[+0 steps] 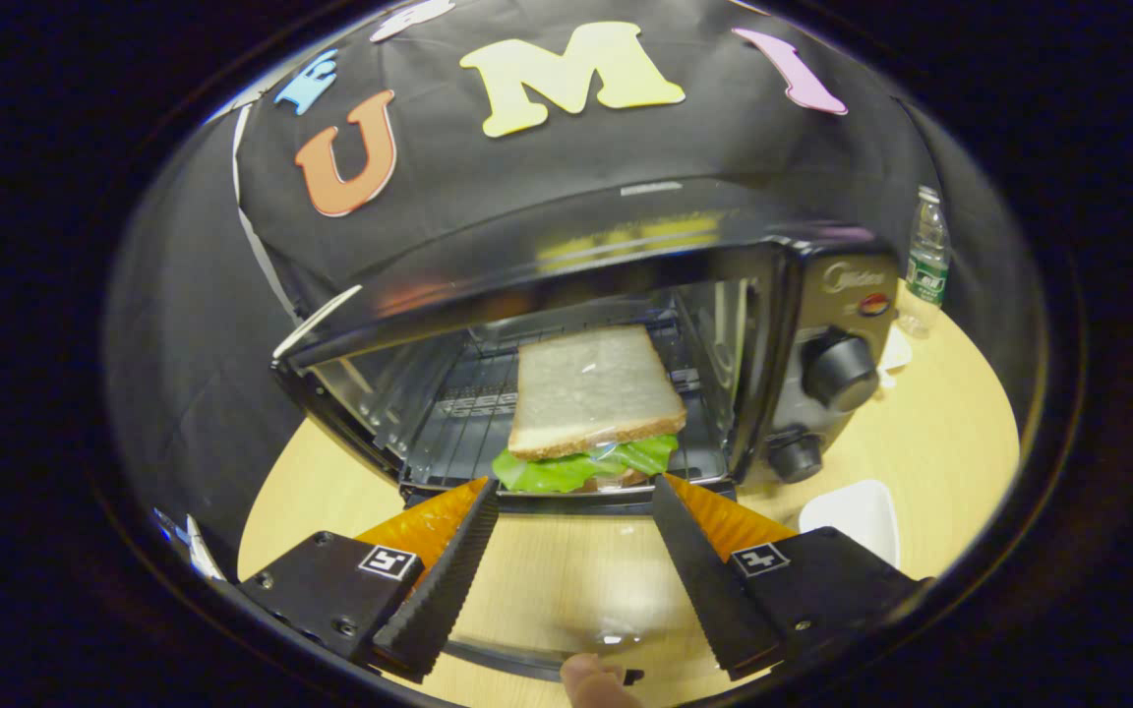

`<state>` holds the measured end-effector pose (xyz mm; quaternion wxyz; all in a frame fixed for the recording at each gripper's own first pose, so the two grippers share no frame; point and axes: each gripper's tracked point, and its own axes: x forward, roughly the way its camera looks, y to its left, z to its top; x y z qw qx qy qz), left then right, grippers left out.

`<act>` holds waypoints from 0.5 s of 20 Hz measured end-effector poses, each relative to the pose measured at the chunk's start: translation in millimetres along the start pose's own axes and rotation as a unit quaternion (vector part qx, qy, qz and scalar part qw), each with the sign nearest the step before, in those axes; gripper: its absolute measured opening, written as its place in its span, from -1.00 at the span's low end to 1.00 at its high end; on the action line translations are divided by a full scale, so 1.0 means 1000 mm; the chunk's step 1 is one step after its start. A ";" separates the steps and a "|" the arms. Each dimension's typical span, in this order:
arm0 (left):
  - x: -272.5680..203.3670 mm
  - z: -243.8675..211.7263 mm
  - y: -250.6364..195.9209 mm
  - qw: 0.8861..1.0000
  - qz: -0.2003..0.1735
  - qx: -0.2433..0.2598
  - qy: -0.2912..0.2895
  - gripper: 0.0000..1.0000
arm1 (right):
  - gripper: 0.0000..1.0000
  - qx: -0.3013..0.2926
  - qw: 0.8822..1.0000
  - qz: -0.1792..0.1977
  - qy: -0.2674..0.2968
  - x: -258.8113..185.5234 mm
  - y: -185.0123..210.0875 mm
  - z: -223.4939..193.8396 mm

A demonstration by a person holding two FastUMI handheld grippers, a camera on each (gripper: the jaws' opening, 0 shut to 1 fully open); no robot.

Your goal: Open the electric oven with the left hand, put the food in, and close the electric oven.

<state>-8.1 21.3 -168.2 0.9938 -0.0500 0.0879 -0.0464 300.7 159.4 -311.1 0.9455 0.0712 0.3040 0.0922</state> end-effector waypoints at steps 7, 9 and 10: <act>0.050 -0.036 -0.009 0.998 -0.004 0.021 0.056 0.83 | 0.92 -0.059 0.987 0.017 -0.149 -0.143 0.000 0.052; 0.062 -0.050 -0.015 0.996 -0.007 0.029 0.080 0.83 | 0.90 -0.068 0.978 0.010 -0.194 -0.186 -0.005 0.066; 0.068 -0.058 -0.017 0.995 -0.008 0.027 0.092 0.82 | 0.90 -0.068 0.974 0.009 -0.215 -0.207 -0.008 0.073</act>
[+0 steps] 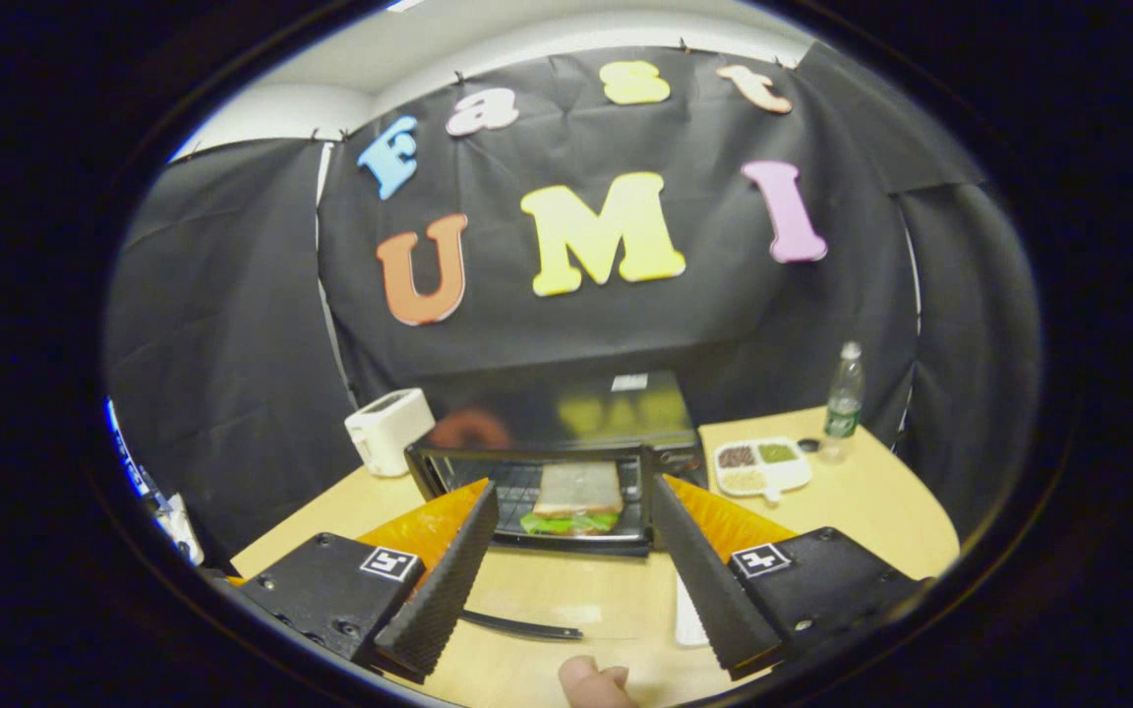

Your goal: Open the electric oven with the left hand, put the food in, and close the electric oven.

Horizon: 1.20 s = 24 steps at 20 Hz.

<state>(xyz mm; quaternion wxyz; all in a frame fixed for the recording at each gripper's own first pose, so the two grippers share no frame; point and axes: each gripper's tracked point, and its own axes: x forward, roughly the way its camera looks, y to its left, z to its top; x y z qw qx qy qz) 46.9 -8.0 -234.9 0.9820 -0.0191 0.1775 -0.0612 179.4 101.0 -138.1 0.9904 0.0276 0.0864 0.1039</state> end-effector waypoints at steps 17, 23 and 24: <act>0.090 -0.070 -0.076 0.989 -0.021 -0.004 0.143 0.84 | 0.89 -0.066 0.975 -0.107 -0.184 -0.217 -0.110 0.105; 0.108 -0.076 -0.085 0.987 -0.013 0.019 0.158 0.83 | 0.99 -0.051 0.970 -0.122 -0.204 -0.242 -0.118 0.091; 0.110 -0.078 -0.086 0.987 -0.013 0.020 0.162 0.84 | 0.90 -0.045 0.969 -0.125 -0.206 -0.244 -0.119 0.088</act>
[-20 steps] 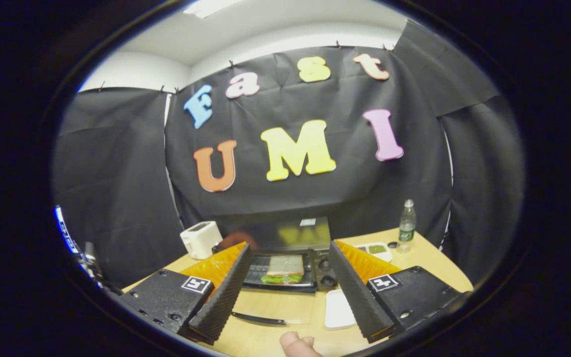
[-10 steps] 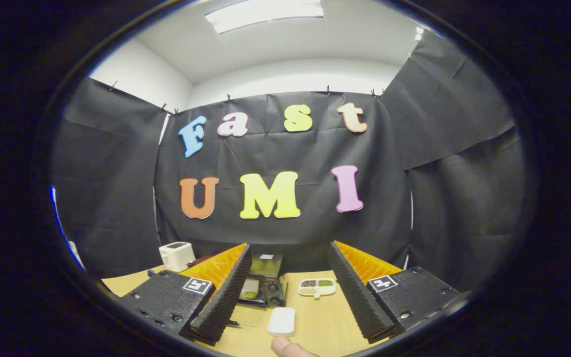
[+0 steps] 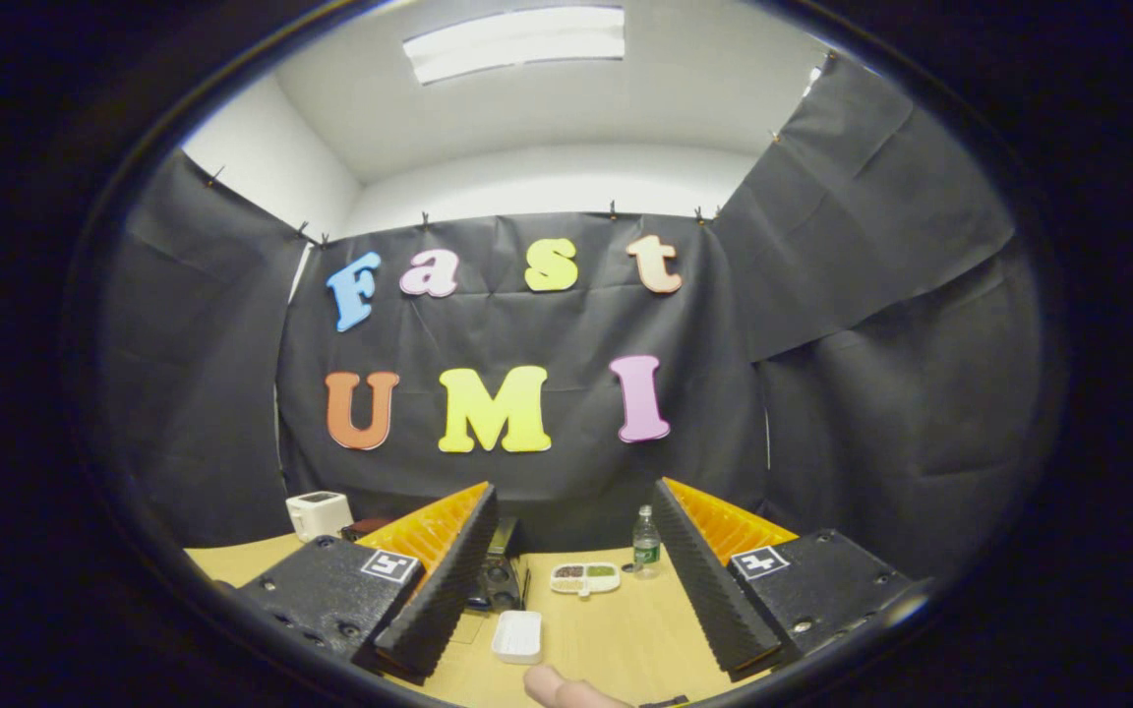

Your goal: Open the electric oven with the left hand, put the food in, and close the electric oven.

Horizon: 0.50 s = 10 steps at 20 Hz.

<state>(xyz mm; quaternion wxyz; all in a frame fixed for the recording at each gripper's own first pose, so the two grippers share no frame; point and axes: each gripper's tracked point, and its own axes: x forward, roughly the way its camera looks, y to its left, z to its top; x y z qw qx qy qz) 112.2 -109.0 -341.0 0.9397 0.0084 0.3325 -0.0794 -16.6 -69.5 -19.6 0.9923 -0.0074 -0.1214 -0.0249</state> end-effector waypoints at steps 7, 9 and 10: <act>0.006 0.004 0.008 1.000 0.023 0.010 -0.006 0.86 | 0.90 0.001 1.000 -0.014 0.021 0.007 -0.020 -0.015; 0.004 0.009 0.008 0.999 0.030 0.004 -0.012 0.85 | 0.90 0.000 0.999 -0.020 0.025 0.010 -0.028 -0.018; 0.001 0.014 0.008 0.999 0.034 0.004 -0.021 0.85 | 0.90 0.000 0.999 -0.022 0.026 0.013 -0.029 -0.019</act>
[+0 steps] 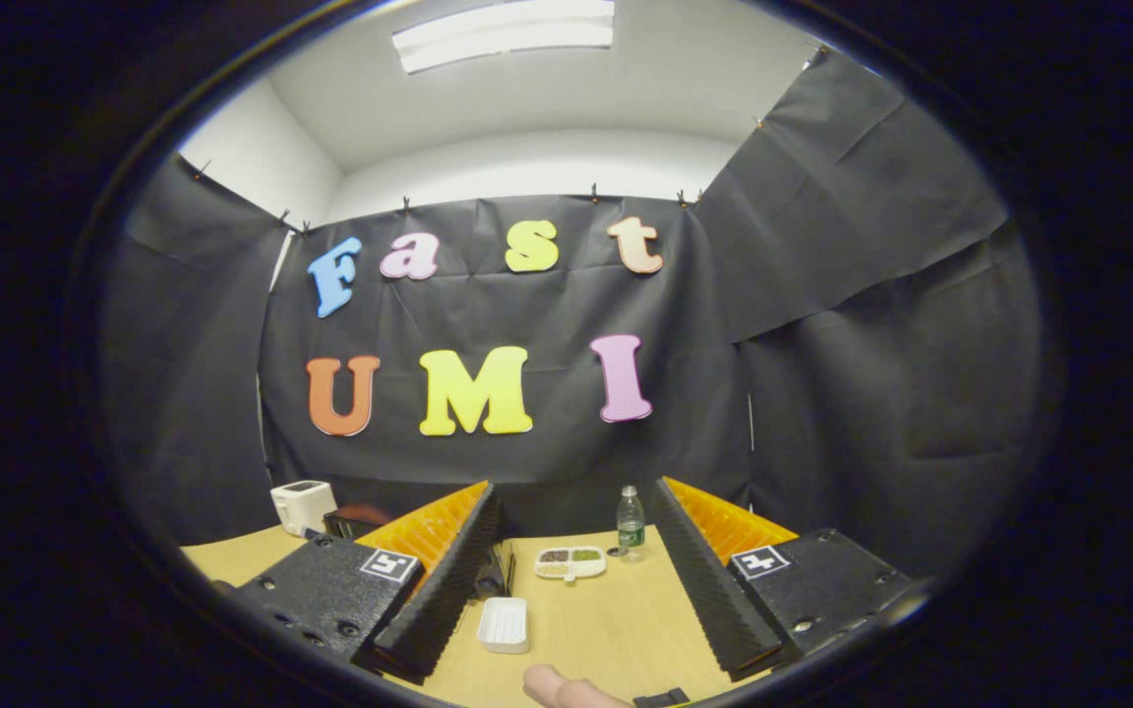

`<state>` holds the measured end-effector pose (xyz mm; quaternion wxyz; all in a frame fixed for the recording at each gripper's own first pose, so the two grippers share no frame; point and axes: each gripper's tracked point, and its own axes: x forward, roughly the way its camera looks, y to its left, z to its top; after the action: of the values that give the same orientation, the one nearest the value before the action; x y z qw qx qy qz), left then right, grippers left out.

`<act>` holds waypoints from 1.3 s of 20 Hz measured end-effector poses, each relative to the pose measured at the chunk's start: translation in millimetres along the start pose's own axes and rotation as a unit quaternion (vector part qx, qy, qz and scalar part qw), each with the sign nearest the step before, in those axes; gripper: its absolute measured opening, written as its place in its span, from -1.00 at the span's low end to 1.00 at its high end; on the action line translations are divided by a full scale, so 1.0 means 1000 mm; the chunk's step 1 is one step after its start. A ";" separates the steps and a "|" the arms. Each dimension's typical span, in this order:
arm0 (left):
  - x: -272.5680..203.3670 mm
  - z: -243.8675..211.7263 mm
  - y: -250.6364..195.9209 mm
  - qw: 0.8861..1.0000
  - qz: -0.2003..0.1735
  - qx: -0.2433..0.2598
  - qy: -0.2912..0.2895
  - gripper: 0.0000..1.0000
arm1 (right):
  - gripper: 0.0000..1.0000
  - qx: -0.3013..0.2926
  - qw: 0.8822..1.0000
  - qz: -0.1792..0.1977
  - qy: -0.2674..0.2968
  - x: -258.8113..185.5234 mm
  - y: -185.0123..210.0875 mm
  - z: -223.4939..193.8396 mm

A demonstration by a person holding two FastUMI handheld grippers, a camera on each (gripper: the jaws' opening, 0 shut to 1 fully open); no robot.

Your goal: Open the electric oven with the left hand, put the food in, and close the electric oven.

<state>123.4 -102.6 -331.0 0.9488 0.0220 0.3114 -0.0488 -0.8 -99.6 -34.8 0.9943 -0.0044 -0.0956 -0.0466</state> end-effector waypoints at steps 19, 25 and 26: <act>-0.022 0.091 0.007 0.995 0.016 0.023 -0.093 0.90 | 0.90 0.012 1.000 0.003 0.024 0.010 -0.004 -0.019; -0.007 0.119 0.018 0.994 0.012 0.006 -0.110 0.94 | 0.90 0.003 1.000 0.007 0.015 0.007 -0.004 -0.013; -0.002 0.120 0.017 0.994 0.005 -0.003 -0.107 0.94 | 0.90 0.002 1.000 0.005 0.015 0.006 -0.005 -0.012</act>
<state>193.8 -94.5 -232.7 0.9770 0.0152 0.2077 -0.0451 6.4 -105.5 -45.0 0.9958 -0.0019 -0.0812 -0.0414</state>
